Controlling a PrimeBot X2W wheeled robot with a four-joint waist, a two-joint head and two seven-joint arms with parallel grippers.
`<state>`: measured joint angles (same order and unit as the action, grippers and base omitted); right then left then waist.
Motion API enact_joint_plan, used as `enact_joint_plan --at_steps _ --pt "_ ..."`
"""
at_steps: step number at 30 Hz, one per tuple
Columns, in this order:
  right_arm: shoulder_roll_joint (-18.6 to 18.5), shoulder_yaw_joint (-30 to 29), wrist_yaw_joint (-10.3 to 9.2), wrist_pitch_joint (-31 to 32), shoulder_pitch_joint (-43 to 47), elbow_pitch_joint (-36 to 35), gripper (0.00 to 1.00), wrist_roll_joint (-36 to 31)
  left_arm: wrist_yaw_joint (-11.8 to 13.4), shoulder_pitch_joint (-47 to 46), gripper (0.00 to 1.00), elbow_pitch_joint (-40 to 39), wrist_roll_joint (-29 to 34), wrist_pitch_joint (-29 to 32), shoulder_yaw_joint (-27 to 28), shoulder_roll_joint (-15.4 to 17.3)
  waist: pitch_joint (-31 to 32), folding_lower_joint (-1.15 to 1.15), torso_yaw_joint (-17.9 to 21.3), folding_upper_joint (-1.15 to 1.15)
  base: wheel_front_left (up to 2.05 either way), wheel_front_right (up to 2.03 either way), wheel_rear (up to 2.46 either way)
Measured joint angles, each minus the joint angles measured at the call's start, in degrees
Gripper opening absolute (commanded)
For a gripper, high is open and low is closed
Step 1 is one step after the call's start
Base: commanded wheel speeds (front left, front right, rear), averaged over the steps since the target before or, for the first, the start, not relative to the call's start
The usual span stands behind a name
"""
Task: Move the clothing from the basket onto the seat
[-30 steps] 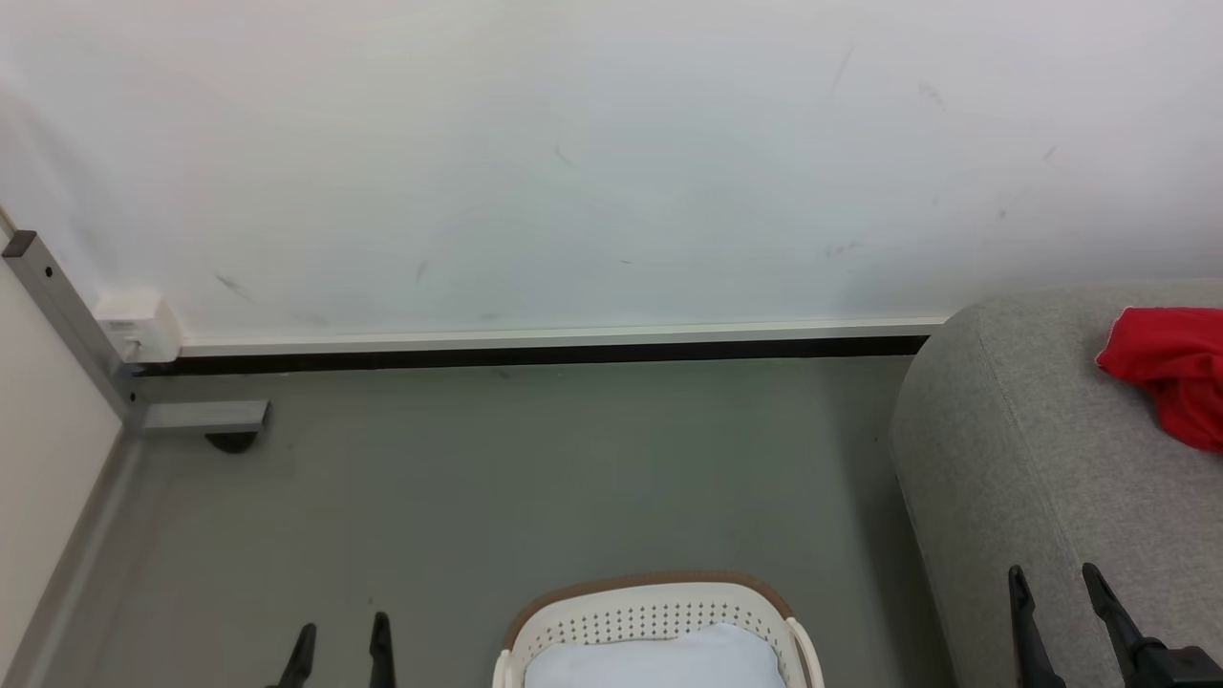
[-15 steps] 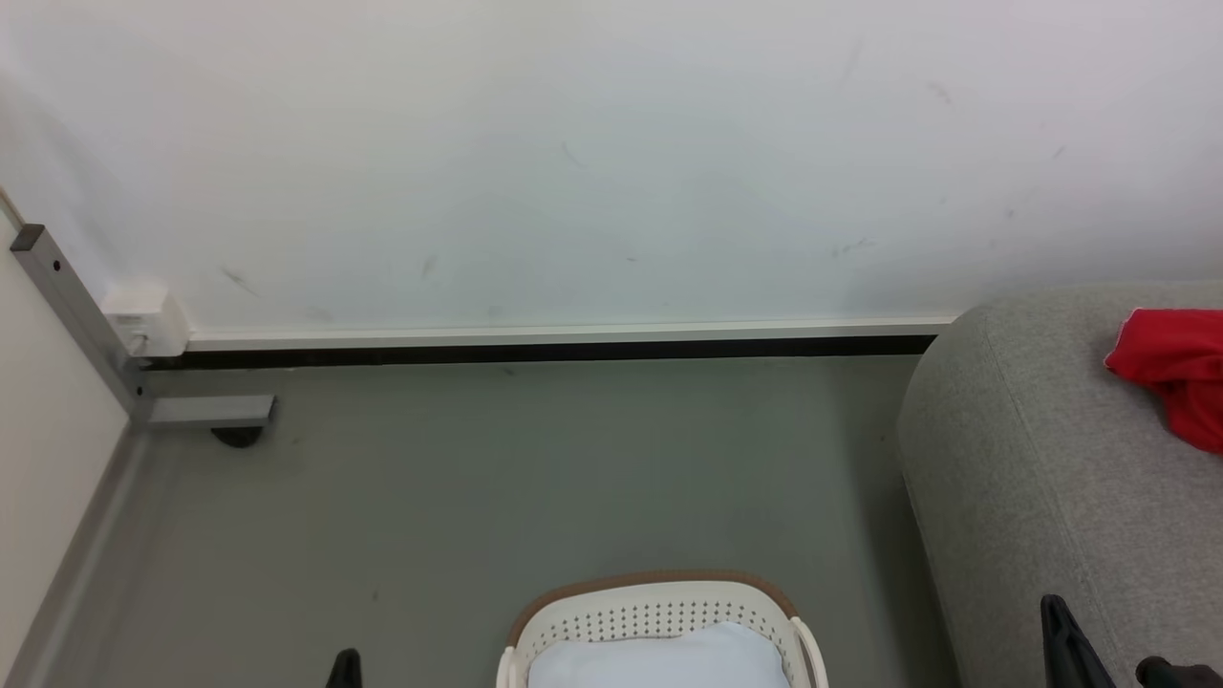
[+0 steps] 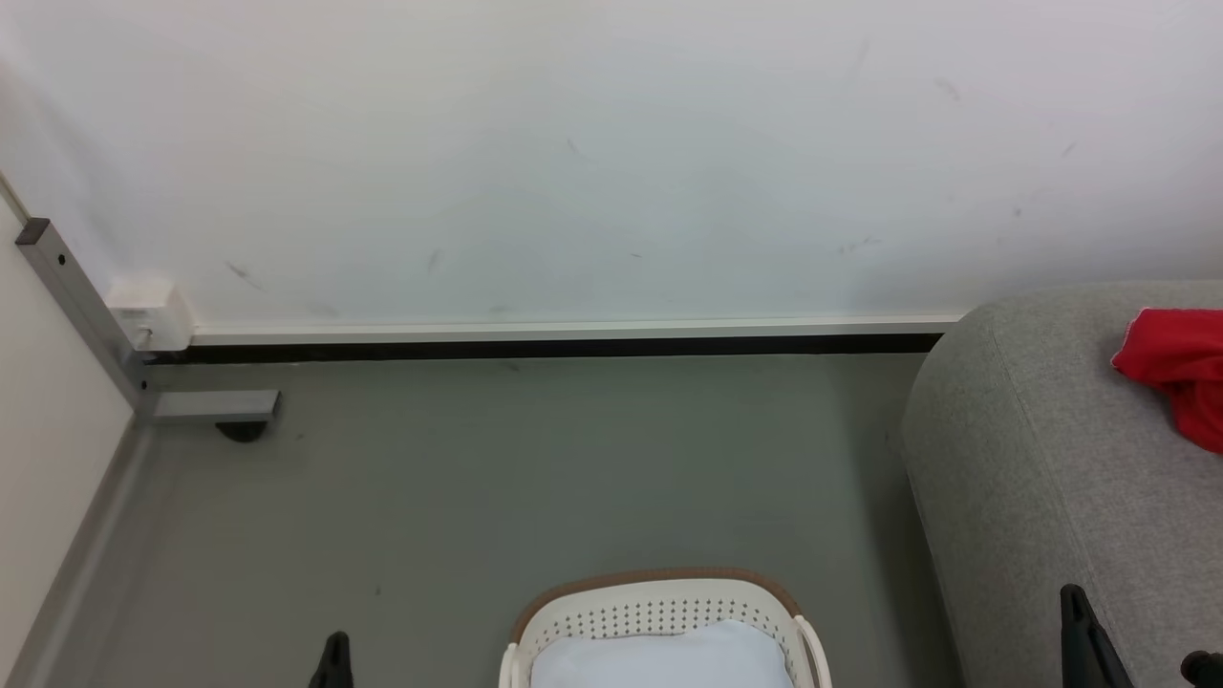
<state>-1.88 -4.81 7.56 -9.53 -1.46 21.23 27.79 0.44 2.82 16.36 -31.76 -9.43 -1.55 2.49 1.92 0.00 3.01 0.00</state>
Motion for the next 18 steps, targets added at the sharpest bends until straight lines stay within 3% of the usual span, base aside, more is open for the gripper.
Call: enact_joint_plan --at_steps 18 --pt "-0.09 -0.38 0.00 4.03 -0.86 -1.79 0.00 15.88 -1.94 -2.09 0.00 -0.46 -15.14 3.90 1.96 0.01 -0.36 0.00 -0.51 0.00 0.00 0.00 0.00"
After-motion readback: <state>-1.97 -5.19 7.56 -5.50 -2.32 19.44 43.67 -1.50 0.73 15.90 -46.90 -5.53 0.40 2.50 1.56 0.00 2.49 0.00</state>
